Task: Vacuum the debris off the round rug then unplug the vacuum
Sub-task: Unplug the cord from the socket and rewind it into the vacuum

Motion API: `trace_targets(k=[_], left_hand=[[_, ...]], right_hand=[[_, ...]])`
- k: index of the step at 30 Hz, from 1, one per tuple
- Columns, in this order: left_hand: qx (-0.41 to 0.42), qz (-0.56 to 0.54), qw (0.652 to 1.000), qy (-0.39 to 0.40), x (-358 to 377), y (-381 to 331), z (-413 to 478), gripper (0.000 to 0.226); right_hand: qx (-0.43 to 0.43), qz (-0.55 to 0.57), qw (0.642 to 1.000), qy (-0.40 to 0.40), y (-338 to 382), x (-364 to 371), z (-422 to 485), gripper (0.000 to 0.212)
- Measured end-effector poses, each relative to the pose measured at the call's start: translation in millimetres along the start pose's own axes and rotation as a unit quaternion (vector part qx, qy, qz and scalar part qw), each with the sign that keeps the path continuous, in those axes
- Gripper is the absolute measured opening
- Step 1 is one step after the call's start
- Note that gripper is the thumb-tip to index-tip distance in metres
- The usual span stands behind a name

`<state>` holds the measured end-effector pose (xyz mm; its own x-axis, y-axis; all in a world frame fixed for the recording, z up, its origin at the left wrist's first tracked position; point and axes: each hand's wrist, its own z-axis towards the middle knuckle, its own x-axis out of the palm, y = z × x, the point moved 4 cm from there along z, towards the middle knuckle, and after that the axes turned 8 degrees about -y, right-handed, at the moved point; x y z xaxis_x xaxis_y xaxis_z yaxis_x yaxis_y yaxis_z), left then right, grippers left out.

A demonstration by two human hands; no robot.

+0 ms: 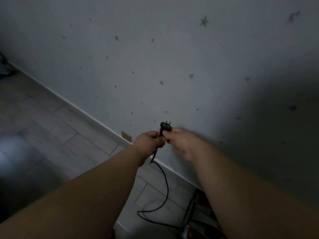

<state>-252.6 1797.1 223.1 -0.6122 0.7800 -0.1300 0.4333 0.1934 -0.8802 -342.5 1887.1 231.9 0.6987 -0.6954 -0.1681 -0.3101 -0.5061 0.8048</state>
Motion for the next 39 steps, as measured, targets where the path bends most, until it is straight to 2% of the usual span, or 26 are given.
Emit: trace_targets(k=[8,21,28,33,39], left_hand=[[-0.029,-0.022,0.997,-0.063,42.5,30.2,-63.8,0.016],[-0.060,-0.016,0.993,-0.100,68.3,69.5,-72.8,0.024],[-0.049,-0.018,0.984,-0.171,90.2,81.9,-103.0,0.026],[-0.062,-0.004,0.970,-0.237,124.7,116.4,-152.0,0.030],[-0.055,-0.003,0.967,-0.247,153.8,148.3,-177.6,0.036]], right_hand=[[0.017,-0.031,0.996,0.082,-45.1,-26.7,-31.1,0.040],[0.034,-0.044,0.995,0.086,-80.9,-43.8,-47.7,0.037],[0.006,-0.065,0.986,0.151,-96.0,-57.8,-63.4,0.037],[-0.012,-0.102,0.974,0.203,-141.9,-74.0,-83.7,0.040],[-0.026,-0.132,0.961,0.241,-188.7,-82.9,-93.7,0.044]])
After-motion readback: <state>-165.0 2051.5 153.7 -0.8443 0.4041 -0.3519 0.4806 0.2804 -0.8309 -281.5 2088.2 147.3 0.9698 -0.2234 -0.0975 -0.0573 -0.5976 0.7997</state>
